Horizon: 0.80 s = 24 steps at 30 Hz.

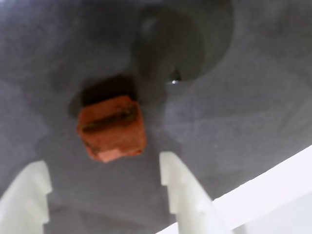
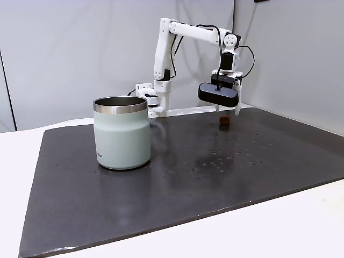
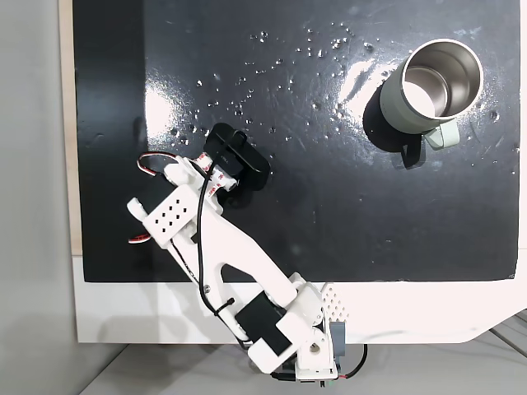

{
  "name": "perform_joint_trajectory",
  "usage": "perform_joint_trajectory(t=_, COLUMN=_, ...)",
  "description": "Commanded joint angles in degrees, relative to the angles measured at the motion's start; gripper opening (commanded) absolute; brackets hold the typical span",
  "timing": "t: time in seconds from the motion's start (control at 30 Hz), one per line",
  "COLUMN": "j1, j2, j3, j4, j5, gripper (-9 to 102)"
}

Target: Grasp a cube and put it in the cup.

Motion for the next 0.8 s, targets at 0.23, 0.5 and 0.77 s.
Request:
perform_joint_trajectory(t=0.23, j1=0.70, j2=-2.99, j3=0.70, j4=-3.52, j5=-1.14, gripper=22)
perform_joint_trajectory(t=0.5, j1=0.79, j2=-6.24, j3=1.32, j4=-4.75, j5=-1.93, gripper=19)
perform_joint_trajectory(t=0.77, j1=0.97, j2=-6.94, j3=1.32, j4=-4.92, j5=-2.11, gripper=10)
